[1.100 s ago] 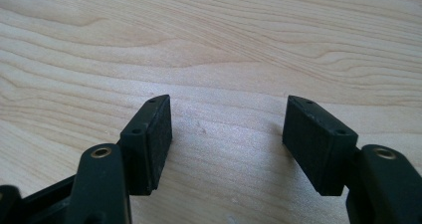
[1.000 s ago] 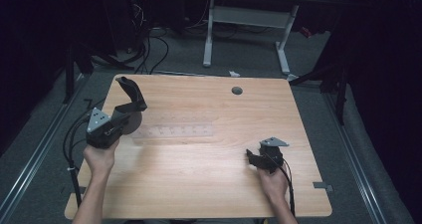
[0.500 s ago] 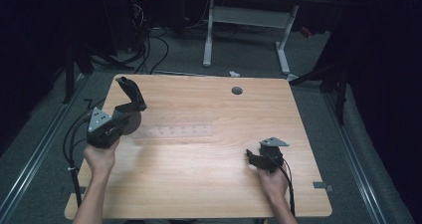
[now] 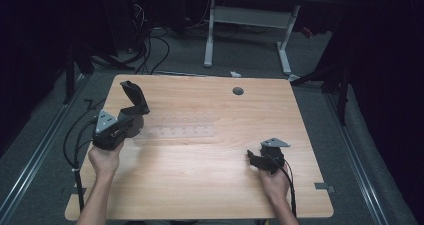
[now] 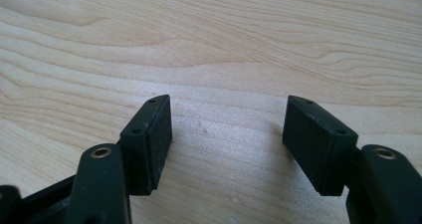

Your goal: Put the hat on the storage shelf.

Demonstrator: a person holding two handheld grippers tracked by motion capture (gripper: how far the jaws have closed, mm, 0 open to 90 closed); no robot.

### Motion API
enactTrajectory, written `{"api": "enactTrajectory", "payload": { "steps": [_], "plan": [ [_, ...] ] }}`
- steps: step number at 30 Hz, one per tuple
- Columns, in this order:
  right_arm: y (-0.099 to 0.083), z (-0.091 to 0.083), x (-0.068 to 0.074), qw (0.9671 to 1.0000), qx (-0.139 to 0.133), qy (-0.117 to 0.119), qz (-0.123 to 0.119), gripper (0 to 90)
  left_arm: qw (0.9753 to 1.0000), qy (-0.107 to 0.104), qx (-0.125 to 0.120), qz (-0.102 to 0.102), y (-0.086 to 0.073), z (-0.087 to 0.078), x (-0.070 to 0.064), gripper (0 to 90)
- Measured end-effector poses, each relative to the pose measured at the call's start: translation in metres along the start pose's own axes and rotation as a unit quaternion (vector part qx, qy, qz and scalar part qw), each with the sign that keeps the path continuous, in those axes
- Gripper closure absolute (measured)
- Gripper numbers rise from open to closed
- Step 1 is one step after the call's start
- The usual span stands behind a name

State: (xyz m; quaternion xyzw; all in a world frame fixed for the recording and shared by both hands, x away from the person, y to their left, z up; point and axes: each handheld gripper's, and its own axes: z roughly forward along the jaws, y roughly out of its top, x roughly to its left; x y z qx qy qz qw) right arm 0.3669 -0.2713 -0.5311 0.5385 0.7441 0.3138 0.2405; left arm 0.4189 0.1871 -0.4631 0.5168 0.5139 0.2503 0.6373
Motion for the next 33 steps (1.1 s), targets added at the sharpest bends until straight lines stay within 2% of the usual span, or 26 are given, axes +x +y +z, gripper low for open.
{"api": "enactTrajectory", "payload": {
  "steps": [4,9,11,13,17,18,19,20,21,23,25,28,33],
  "plan": [
    [0.000,0.000,0.000,1.0000,0.000,0.000,0.000,36.4,1.0000,0.000,0.007,-0.002,-0.003,0.002,-0.001,85.5],
    [0.000,0.000,0.000,1.0000,0.000,0.000,0.000,36.4,0.9995,-0.001,0.006,-0.031,-0.007,-0.001,0.006,85.1],
    [0.000,0.000,0.000,1.0000,0.000,0.000,0.000,36.4,0.9995,0.000,0.008,-0.032,-0.007,-0.002,0.006,84.2],
    [0.000,0.000,0.000,1.0000,0.000,0.000,0.000,36.4,0.9991,-0.002,0.010,-0.040,-0.006,-0.003,0.007,83.0],
    [0.000,0.000,0.000,1.0000,0.000,0.000,0.001,36.4,0.9988,0.000,0.015,-0.047,-0.005,-0.004,0.007,69.7],
    [0.000,0.000,0.000,1.0000,0.000,0.000,0.001,36.4,0.9987,0.003,0.017,-0.048,-0.005,-0.005,0.007,69.7],
    [0.000,0.000,0.000,1.0000,0.000,0.000,0.001,36.4,0.9984,0.006,0.019,-0.052,-0.004,-0.005,0.007,65.0],
    [0.000,0.000,0.000,1.0000,0.000,0.000,0.001,36.4,0.9983,0.008,0.020,-0.054,-0.003,-0.005,0.007,56.3],
    [0.000,0.000,0.000,1.0000,0.000,0.000,0.001,36.4,0.9981,0.012,0.022,-0.055,-0.003,-0.006,0.007,56.3],
    [0.000,0.000,0.000,1.0000,0.000,0.000,0.001,36.4,0.9978,0.021,0.025,-0.058,-0.002,-0.007,0.009,49.9],
    [0.000,0.000,0.000,1.0000,0.000,0.000,0.001,36.3,0.9969,0.019,0.030,-0.070,0.001,-0.010,0.010,44.0],
    [0.000,0.000,0.000,1.0000,0.000,0.000,0.000,36.3,0.9973,0.021,0.030,-0.063,0.002,-0.013,0.010,42.0],
    [0.000,0.000,0.000,1.0000,0.000,0.000,0.000,36.3,0.9964,0.024,0.033,-0.075,-0.001,-0.025,0.014,39.1]
  ]
}}
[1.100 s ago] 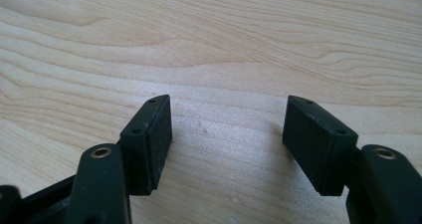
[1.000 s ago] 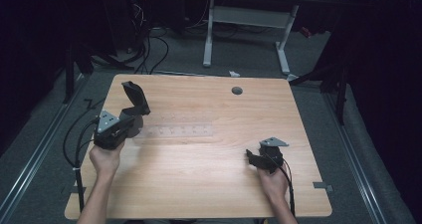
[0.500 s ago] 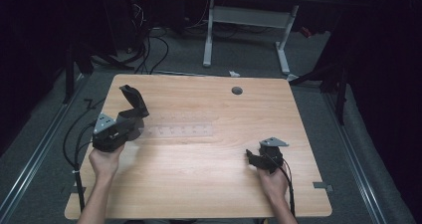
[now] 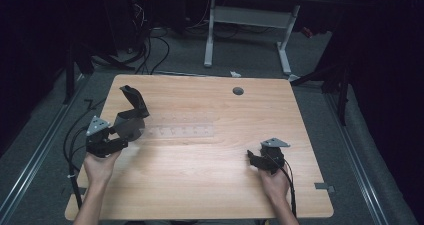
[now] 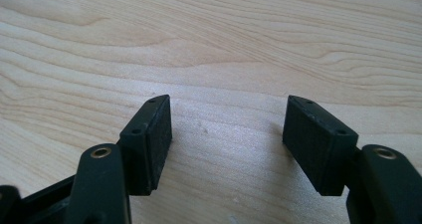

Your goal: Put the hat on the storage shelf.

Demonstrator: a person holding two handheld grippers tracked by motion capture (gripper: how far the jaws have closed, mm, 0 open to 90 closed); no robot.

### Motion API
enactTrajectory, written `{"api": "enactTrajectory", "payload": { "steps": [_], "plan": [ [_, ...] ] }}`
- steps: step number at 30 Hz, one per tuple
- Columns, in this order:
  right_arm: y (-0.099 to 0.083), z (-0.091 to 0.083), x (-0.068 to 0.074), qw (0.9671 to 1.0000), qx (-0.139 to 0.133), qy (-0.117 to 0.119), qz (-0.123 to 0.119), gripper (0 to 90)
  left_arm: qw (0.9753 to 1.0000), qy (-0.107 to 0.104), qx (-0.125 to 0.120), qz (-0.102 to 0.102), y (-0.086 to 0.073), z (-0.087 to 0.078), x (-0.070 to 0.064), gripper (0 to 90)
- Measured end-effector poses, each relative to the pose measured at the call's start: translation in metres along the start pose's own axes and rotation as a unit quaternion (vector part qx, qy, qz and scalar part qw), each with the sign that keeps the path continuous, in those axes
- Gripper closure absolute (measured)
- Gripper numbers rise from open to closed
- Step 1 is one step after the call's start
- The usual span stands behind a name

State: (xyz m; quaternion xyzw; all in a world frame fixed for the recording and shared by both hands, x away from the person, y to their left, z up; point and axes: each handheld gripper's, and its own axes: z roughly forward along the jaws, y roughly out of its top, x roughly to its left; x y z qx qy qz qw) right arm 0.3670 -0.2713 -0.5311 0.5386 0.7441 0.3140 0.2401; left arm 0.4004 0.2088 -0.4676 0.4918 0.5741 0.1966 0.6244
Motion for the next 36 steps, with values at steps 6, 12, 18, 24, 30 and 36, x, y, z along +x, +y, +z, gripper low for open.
{"api": "enactTrajectory", "payload": {
  "steps": [6,12,18,24,30,36],
  "plan": [
    [0.000,0.000,0.000,1.0000,0.000,0.000,0.000,36.3,0.9999,0.004,0.004,-0.009,-0.009,-0.015,0.006,37.2],
    [0.000,0.000,0.000,1.0000,0.000,0.000,0.000,36.3,0.9996,0.006,0.017,-0.023,-0.025,-0.026,0.012,36.5],
    [0.000,0.000,0.000,1.0000,0.000,0.000,0.000,36.3,0.9991,0.010,0.024,-0.033,-0.036,-0.032,0.013,35.5],
    [0.000,0.000,0.000,1.0000,0.000,0.000,0.000,36.3,0.9982,0.011,0.049,-0.031,-0.056,-0.031,0.010,34.9],
    [0.000,0.000,0.000,1.0000,0.000,0.000,0.000,36.3,0.9964,0.022,0.079,-0.022,-0.075,-0.023,0.008,33.2],
    [0.000,0.000,0.000,1.0000,0.000,0.000,0.001,36.3,0.9954,0.043,0.084,0.019,-0.090,-0.016,0.007,31.9]
  ]
}}
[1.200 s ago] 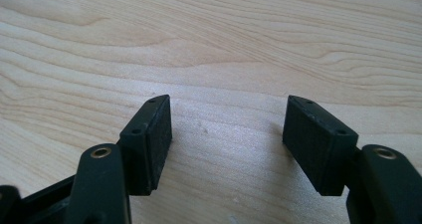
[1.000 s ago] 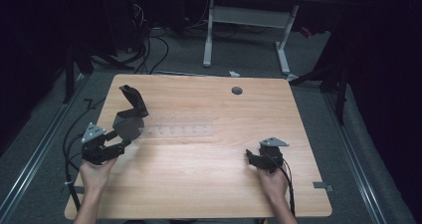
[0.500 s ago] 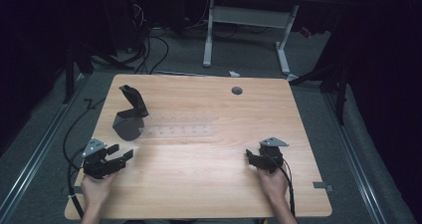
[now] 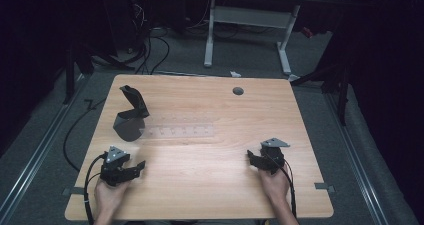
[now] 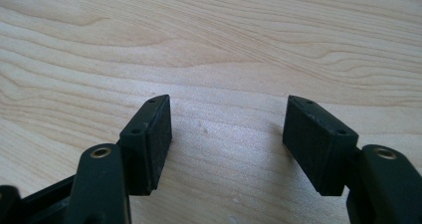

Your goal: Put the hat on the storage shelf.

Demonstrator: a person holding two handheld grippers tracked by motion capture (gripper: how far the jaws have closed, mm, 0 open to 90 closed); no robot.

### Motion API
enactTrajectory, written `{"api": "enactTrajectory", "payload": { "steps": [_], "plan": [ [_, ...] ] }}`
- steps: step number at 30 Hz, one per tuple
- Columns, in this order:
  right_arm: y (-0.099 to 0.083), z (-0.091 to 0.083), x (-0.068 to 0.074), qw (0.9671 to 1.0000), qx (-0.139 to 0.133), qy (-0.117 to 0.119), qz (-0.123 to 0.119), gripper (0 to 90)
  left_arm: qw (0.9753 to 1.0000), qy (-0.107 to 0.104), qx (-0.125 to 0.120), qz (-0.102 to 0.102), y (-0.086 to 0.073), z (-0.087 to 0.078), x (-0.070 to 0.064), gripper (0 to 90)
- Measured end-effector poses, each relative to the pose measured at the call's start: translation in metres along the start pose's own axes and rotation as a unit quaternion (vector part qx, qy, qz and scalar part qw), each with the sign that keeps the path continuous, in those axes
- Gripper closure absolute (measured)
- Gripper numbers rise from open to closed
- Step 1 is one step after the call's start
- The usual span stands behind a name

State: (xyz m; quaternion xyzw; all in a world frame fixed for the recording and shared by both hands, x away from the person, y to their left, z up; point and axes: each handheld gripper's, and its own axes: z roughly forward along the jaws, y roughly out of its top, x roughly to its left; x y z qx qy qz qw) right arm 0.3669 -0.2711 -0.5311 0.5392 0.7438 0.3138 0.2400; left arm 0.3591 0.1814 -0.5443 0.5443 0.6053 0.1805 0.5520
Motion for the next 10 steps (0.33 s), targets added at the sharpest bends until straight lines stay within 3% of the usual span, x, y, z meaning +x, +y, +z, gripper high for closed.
{"api": "enactTrajectory", "payload": {
  "steps": [3,5,10],
  "plan": [
    [0.0000,0.0000,-0.0001,1.0000,0.000,0.000,-0.001,36.3,0.9999,0.008,-0.003,0.014,-0.0015,0.0025,-0.0014,31.8],
    [0.0000,0.0000,0.0000,1.0000,0.000,0.000,0.000,36.3,0.9992,0.019,-0.003,0.035,-0.0041,0.0051,-0.0036,31.7],
    [0.0000,0.0000,0.0001,1.0000,0.000,0.000,0.000,36.2,0.9991,0.027,-0.006,0.032,-0.0036,0.0064,-0.0030,28.8]
  ]
}}
